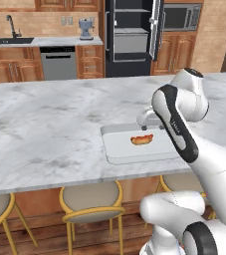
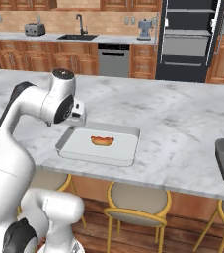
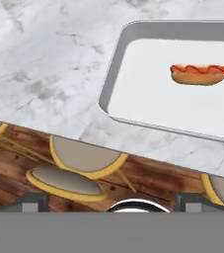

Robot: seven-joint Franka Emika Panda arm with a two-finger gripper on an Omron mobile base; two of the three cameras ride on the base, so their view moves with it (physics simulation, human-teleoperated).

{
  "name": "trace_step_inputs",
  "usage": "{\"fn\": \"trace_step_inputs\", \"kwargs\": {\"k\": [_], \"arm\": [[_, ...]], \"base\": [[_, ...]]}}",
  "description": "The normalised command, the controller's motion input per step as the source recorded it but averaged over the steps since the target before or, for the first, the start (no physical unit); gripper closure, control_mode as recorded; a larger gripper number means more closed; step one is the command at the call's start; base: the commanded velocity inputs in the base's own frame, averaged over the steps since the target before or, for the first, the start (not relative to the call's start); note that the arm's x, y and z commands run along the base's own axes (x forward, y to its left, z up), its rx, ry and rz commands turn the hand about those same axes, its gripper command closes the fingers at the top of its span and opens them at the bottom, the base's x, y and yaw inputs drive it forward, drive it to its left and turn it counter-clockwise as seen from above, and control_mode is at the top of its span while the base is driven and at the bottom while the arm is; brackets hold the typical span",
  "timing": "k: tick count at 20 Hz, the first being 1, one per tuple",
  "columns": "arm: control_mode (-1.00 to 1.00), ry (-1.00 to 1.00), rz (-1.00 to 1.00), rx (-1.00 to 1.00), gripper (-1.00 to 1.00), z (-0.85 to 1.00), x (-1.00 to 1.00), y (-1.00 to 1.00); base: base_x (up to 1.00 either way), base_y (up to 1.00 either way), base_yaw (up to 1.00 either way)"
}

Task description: Place the cold items (kiwi and apple) from the fridge in one tupperware on the dining counter. Place the warm items (kebab skewer and hot dog) in the stove area in another tupperware.

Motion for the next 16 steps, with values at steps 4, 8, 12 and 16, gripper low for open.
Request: {"fn": "trace_step_inputs", "kwargs": {"k": [4, 8, 12, 16], "arm": [[-1.0, -0.15, -0.44, -0.02, -1.0, 0.0, -0.9, 0.01], [-1.0, -0.33, -0.31, 0.0, -1.0, 0.03, -0.84, 0.09], [-1.0, -0.33, -0.08, 0.0, -1.0, 0.0, -0.84, 0.16], [-1.0, -0.34, -0.03, 0.0, -1.0, 0.0, -0.75, 0.2]], "base": [[0.0, 0.0, 0.0], [0.0, 0.0, 0.0], [0.0, 0.0, 0.0], [0.0, 0.0, 0.0]]}}
